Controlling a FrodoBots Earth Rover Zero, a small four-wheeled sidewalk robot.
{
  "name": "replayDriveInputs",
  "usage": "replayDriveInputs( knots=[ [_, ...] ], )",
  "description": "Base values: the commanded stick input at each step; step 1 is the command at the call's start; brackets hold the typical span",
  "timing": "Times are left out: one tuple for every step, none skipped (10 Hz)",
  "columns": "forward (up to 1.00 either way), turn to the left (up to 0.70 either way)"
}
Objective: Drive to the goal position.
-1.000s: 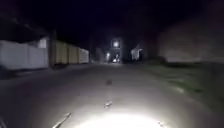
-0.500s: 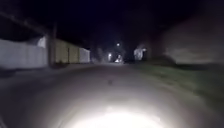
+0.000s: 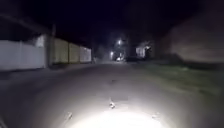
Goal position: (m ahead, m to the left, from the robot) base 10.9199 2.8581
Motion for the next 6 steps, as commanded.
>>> replayDriveInputs(
  knots=[
    [1.00,0.00],
    [1.00,-0.17],
    [1.00,-0.40],
    [1.00,-0.27],
    [1.00,0.00],
    [1.00,0.00]
  ],
)
